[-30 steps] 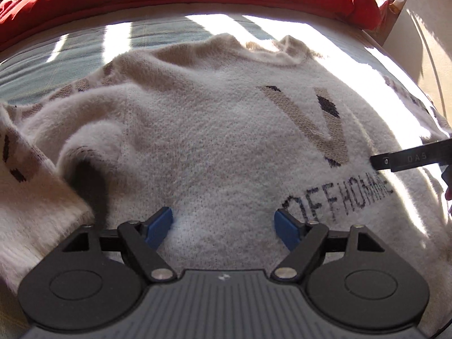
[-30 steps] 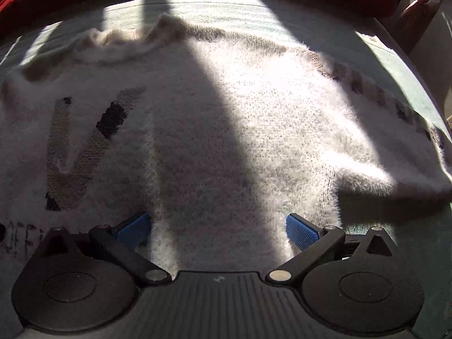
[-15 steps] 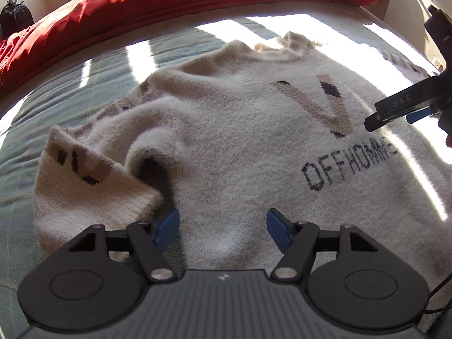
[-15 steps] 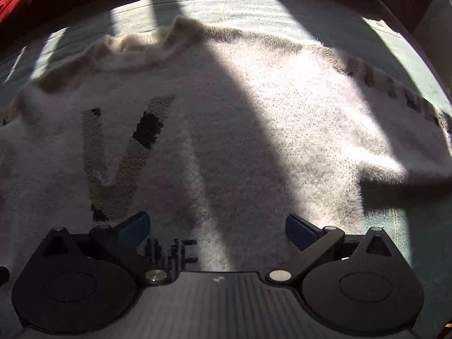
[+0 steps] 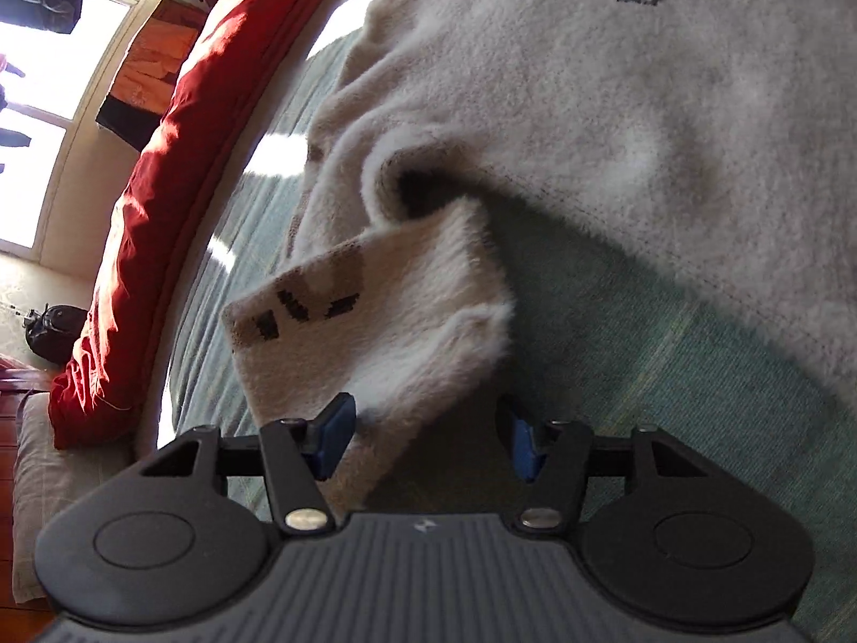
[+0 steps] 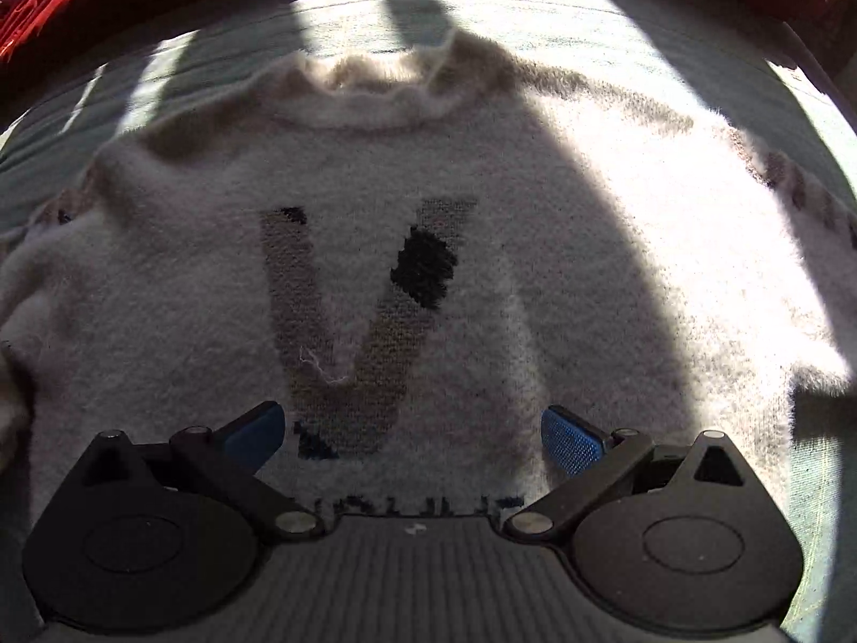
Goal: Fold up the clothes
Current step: 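Grasp the patterned sleeve cuff with the left tool and lift it, then lay the held sleeve along the sweater side with the left tool, open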
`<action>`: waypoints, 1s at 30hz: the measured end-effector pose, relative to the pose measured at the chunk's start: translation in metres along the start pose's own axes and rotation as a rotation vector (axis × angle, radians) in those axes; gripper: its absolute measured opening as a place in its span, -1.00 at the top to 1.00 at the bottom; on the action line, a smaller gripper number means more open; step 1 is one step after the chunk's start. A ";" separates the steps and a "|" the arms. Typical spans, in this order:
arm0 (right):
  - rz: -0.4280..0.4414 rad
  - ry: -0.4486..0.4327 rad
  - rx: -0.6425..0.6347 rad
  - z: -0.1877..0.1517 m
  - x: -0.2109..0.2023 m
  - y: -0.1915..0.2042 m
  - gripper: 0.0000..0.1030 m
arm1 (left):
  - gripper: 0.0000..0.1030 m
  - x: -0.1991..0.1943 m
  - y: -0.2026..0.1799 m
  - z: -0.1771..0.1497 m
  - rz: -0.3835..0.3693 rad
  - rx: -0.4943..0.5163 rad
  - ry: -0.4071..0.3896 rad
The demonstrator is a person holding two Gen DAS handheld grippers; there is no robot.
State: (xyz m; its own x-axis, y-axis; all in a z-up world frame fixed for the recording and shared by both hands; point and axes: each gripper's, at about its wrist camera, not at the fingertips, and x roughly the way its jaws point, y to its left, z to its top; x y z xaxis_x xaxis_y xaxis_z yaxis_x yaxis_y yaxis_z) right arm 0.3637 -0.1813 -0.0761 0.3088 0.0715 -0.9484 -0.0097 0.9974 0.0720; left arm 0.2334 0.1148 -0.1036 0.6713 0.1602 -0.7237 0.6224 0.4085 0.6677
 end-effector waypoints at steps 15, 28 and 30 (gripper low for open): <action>0.001 -0.028 -0.060 0.013 0.000 0.022 -1.00 | 0.83 0.011 0.013 0.017 0.045 -0.029 -0.054; 0.009 -0.050 -0.070 0.016 -0.004 0.031 -1.00 | 0.85 0.014 0.099 -0.031 0.322 -0.235 0.141; 0.004 -0.053 -0.069 0.017 -0.004 0.031 -1.00 | 0.85 0.021 0.111 -0.042 0.354 -0.248 0.175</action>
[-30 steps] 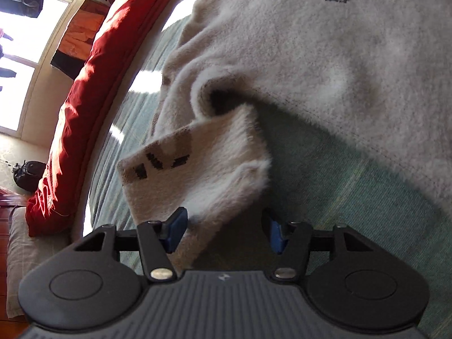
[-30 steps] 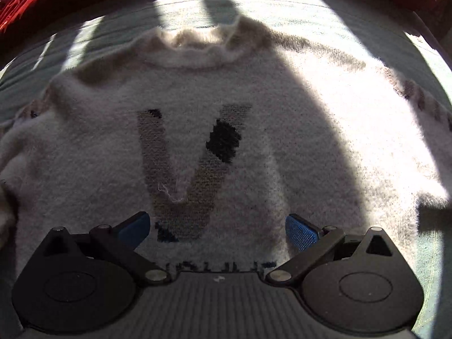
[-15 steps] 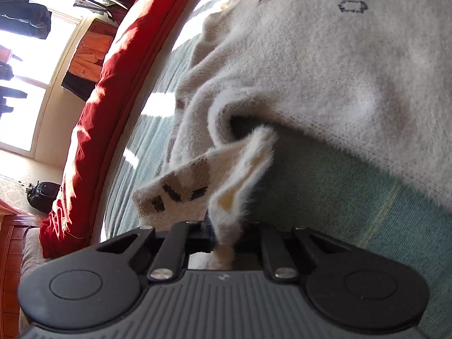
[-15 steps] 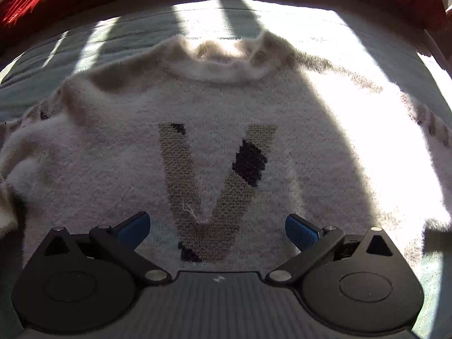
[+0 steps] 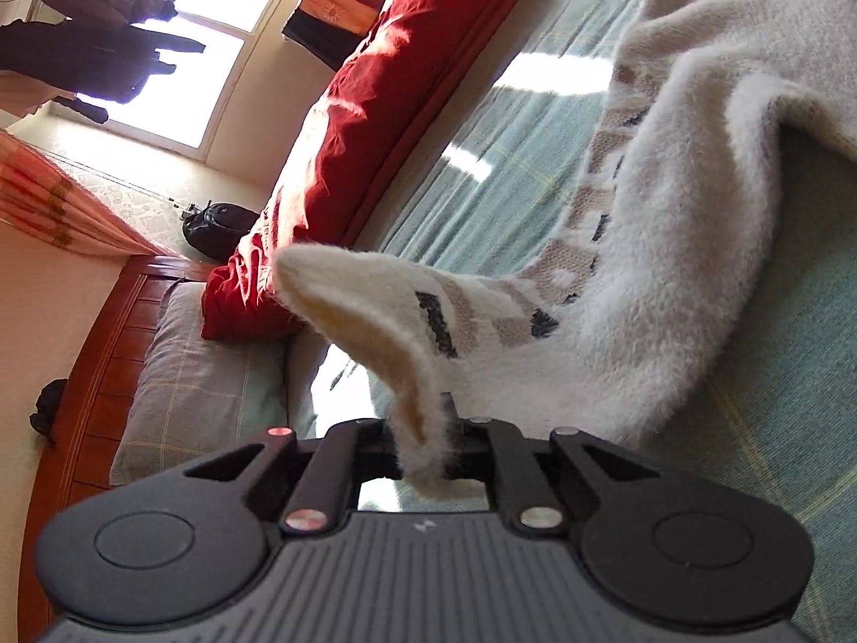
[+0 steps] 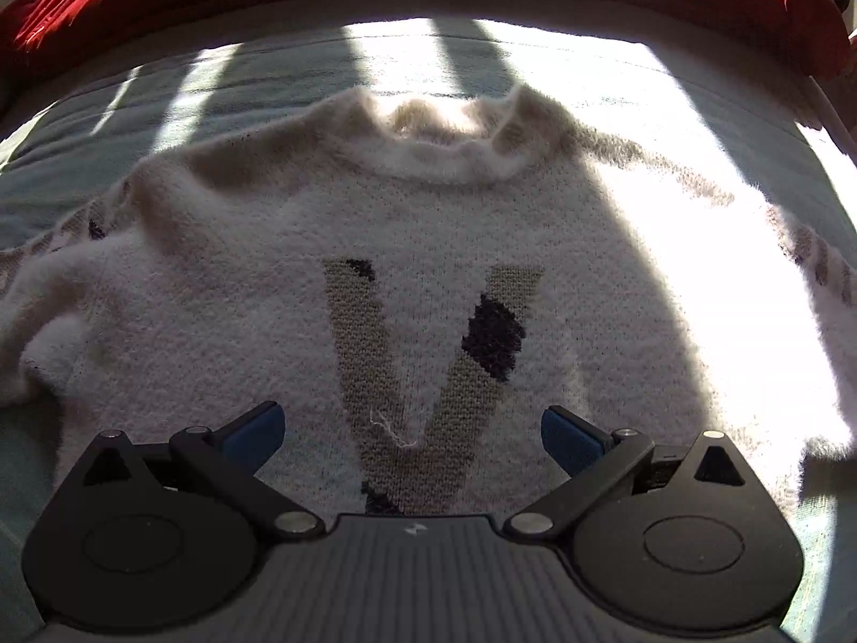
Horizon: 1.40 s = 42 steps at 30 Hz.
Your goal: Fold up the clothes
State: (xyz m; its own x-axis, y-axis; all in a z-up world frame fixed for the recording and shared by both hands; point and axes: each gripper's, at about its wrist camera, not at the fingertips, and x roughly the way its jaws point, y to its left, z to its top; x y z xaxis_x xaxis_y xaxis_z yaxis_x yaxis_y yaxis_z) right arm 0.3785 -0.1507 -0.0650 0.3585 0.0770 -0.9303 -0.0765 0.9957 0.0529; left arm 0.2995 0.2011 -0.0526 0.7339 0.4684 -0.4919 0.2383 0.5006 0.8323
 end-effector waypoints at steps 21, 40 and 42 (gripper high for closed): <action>0.046 -0.050 -0.107 0.007 -0.008 0.030 -1.00 | 0.78 0.071 0.061 -0.050 0.023 -0.343 0.307; 0.154 -0.056 -0.176 -0.002 -0.003 0.050 -1.00 | 0.65 0.061 -0.005 0.100 -0.874 -0.929 0.094; 0.159 -0.051 -0.173 -0.003 -0.001 0.048 -1.00 | 0.65 0.072 -0.015 0.101 -0.845 -0.919 0.115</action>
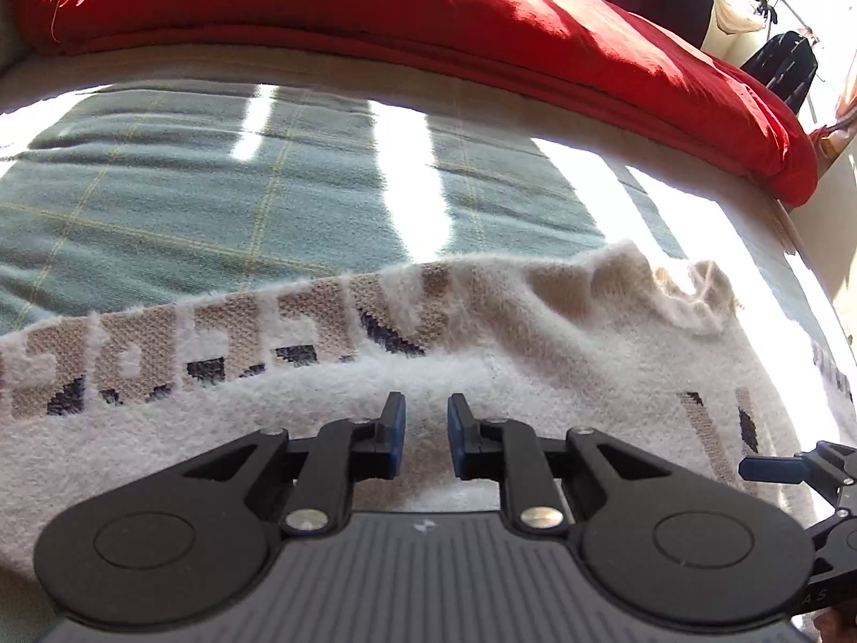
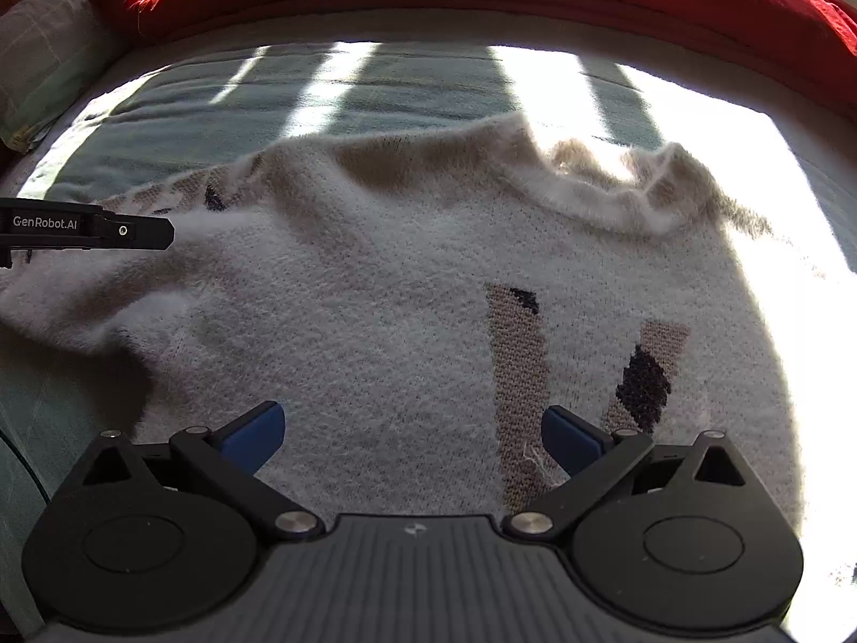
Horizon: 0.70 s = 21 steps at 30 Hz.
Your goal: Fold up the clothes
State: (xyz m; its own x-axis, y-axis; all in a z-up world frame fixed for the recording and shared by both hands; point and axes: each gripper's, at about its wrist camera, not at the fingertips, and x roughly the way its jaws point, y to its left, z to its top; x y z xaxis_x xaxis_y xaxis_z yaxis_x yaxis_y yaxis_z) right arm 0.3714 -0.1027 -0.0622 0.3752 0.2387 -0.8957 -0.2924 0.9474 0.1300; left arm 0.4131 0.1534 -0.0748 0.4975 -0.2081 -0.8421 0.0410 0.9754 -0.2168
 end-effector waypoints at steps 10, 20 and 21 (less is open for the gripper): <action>0.029 -0.020 -0.026 0.011 -0.005 -0.016 -1.00 | 0.61 -0.016 0.027 -0.006 0.145 0.027 0.016; 0.122 -0.136 -0.183 0.095 0.027 0.017 0.00 | 0.14 -0.004 -0.020 -0.026 -0.007 0.240 0.004; 0.118 -0.131 -0.190 0.102 0.035 0.021 0.00 | 0.14 -0.003 -0.017 -0.029 -0.004 0.235 0.003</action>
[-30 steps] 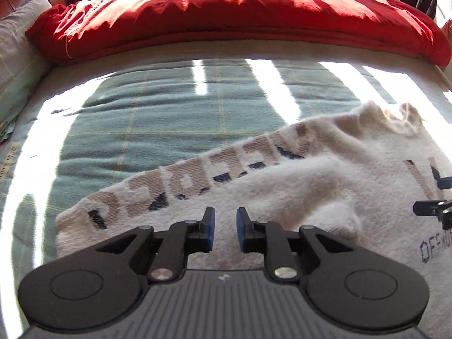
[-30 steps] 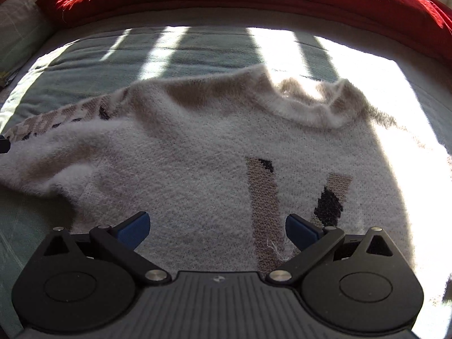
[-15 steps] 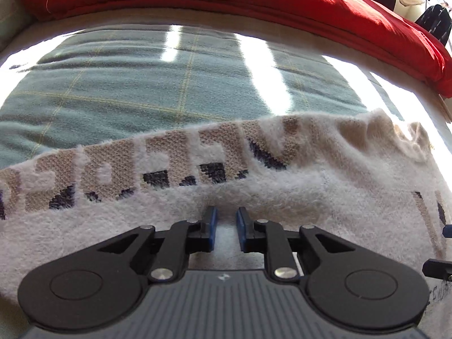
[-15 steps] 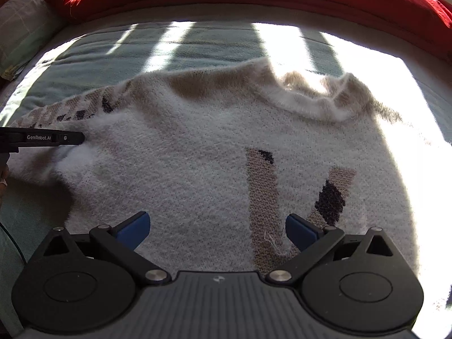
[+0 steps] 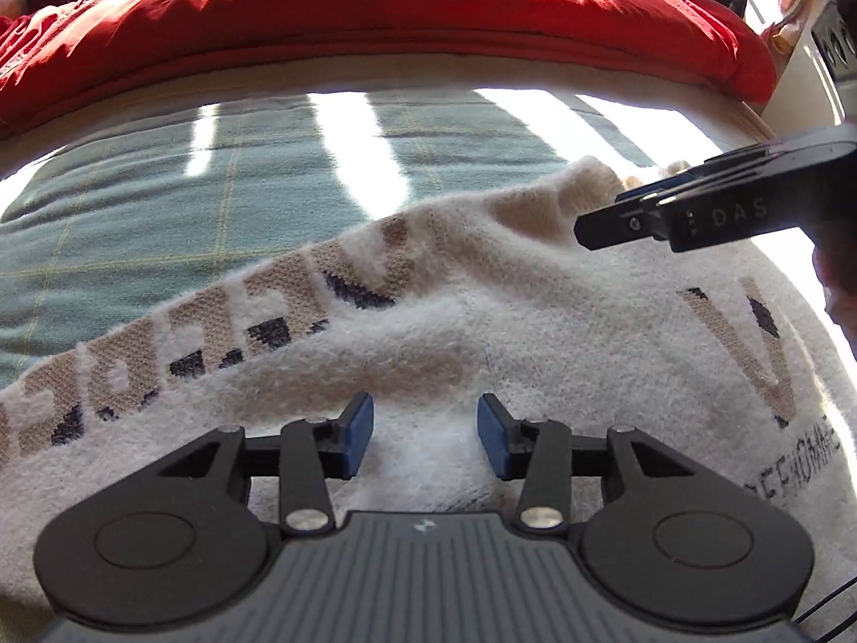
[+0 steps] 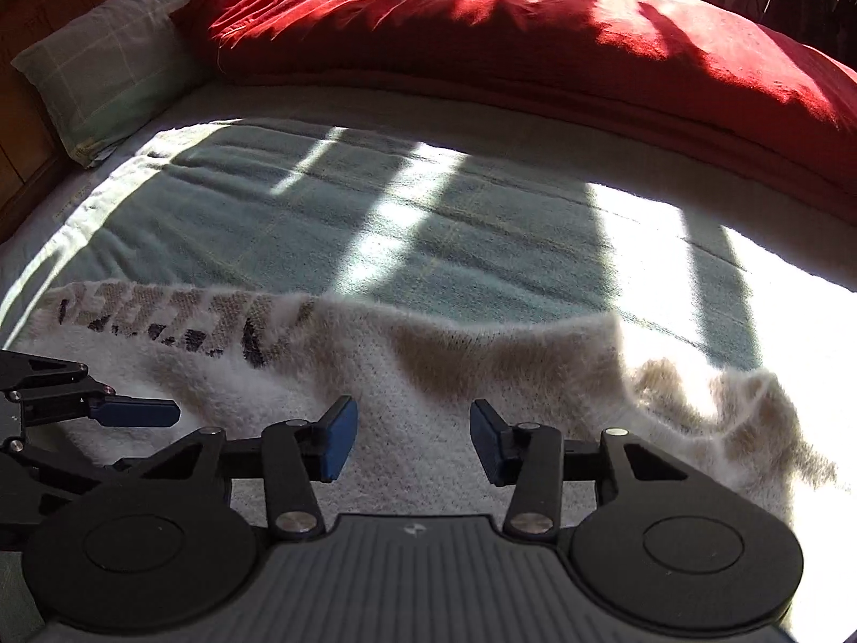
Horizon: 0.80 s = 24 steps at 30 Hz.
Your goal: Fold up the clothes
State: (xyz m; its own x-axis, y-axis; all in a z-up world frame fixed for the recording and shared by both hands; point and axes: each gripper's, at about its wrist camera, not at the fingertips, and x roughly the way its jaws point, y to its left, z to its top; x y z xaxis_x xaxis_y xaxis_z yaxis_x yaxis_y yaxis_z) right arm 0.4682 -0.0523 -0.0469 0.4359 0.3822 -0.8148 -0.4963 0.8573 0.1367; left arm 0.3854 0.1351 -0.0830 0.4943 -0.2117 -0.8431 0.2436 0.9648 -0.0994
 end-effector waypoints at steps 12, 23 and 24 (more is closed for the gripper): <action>-0.097 0.024 -0.095 0.029 0.094 0.015 -0.15 | -0.38 0.017 0.024 -0.009 0.057 0.016 -0.037; 0.115 0.013 -0.035 0.031 0.033 0.013 -0.22 | -0.27 -0.018 0.049 -0.015 0.153 -0.014 -0.051; 0.163 0.025 -0.040 0.025 0.026 0.019 -0.20 | -0.27 -0.021 0.054 -0.018 0.169 -0.016 -0.042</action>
State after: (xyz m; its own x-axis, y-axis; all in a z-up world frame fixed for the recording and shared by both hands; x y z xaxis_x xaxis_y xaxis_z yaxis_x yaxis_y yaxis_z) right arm 0.4888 -0.0173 -0.0511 0.3288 0.5060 -0.7974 -0.5886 0.7701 0.2460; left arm 0.3732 0.1947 -0.0802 0.5615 -0.0525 -0.8258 0.1410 0.9895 0.0330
